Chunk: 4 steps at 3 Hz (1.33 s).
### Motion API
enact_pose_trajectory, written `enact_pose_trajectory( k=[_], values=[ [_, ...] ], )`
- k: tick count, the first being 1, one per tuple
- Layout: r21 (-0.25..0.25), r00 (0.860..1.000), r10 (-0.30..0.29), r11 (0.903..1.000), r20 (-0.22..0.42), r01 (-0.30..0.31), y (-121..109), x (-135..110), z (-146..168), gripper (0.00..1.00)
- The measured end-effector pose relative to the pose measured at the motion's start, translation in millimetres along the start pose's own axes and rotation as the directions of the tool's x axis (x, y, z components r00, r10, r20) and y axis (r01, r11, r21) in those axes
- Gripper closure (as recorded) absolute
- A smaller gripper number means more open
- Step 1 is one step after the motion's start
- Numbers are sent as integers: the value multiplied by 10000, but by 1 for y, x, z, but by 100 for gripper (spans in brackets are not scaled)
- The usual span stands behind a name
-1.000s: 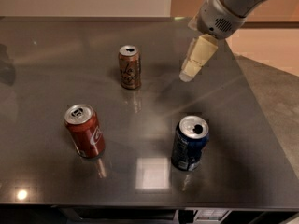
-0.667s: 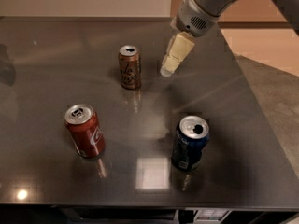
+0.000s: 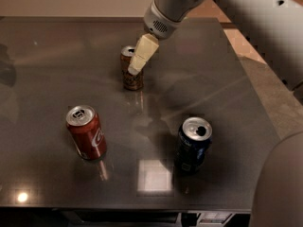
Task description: Pick orange can
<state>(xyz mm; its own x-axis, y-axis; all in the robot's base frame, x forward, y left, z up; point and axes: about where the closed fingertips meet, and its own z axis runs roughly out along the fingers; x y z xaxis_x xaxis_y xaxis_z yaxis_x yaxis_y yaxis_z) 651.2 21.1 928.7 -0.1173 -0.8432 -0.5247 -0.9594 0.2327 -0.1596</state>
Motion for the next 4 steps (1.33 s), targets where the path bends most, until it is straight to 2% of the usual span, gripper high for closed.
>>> enact_pose_trajectory(
  k=[1, 2, 3, 4],
  values=[
    [-79, 9996, 270, 9996, -57, -271, -1, -15, 26, 0],
    [-210, 9991, 368, 9991, -233, -373, 4, -21, 42, 17],
    [-386, 9985, 394, 9984, -367, -409, 8, -19, 46, 41],
    [-493, 9991, 109, 9987, -409, -130, 14, -24, 36, 64]
  ],
)
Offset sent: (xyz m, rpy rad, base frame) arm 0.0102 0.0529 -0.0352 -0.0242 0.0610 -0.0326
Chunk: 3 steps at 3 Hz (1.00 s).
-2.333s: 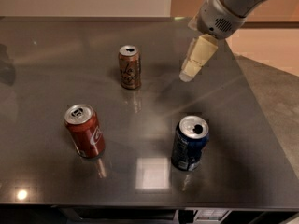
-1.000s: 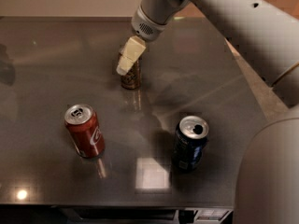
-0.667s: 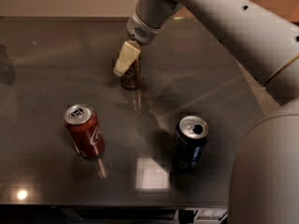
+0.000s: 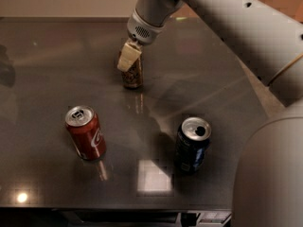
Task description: Pick orange can
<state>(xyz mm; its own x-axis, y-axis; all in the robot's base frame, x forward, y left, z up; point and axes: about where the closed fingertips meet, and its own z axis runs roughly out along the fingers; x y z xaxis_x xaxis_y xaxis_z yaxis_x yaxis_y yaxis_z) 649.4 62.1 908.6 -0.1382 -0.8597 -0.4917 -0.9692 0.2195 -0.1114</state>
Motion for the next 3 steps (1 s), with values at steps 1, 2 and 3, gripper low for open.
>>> enact_pose_trajectory(
  k=[1, 2, 3],
  values=[
    [-98, 9974, -696, 9975, 208, 698, 9, -16, -27, 88],
    [-292, 9874, -1482, 9883, 552, 1499, 18, -32, -63, 100],
    [-359, 9739, -2070, 9768, 936, 2111, 27, -47, -103, 100]
  ],
)
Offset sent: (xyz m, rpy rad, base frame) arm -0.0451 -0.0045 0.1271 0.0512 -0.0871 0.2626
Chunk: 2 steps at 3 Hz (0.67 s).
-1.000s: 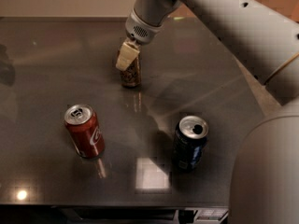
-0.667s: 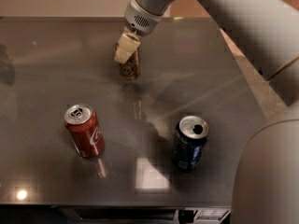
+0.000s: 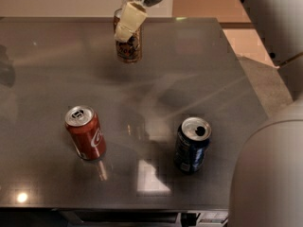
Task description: Pick orange can
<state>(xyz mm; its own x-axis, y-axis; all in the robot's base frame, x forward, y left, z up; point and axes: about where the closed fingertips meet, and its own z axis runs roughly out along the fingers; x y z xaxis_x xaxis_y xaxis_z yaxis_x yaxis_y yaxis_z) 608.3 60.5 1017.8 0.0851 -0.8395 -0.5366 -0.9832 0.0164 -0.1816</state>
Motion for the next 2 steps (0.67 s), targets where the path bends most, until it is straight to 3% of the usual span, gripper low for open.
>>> enact_pose_trajectory(
  k=[1, 2],
  values=[
    [-61, 9984, -469, 9989, 322, 471, 5, -16, -28, 100],
    [98, 9977, -494, 9988, 460, 490, 0, -20, -30, 100]
  ],
)
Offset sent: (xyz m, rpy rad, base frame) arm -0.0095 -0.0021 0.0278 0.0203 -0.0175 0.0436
